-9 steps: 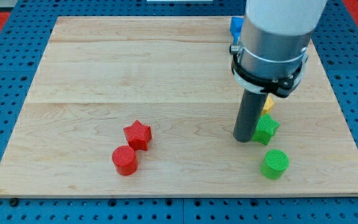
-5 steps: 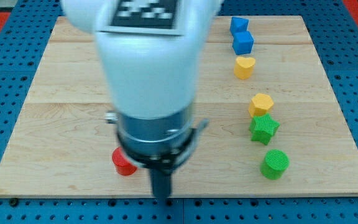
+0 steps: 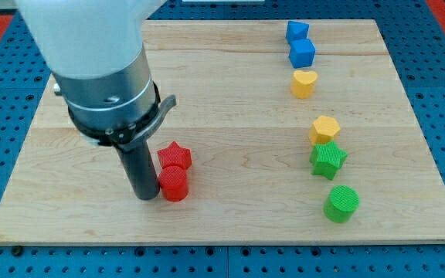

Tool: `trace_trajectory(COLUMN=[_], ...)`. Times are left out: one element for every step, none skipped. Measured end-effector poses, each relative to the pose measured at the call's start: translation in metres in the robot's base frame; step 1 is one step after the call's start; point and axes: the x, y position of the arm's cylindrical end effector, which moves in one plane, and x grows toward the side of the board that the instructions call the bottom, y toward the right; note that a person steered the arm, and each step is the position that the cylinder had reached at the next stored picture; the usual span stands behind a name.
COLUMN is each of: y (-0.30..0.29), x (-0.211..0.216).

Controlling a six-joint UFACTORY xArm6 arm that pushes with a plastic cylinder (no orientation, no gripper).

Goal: Move the red star in between the yellow heart and yellow hexagon

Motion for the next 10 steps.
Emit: trace_trajectory(y=[0.0, 0.012, 0.025, 0.039, 0.087, 0.119, 0.135, 0.138, 0.138, 0.14], x=[-0.026, -0.04, -0.04, -0.04, -0.032, -0.018, -0.017, -0.026, -0.06, -0.072])
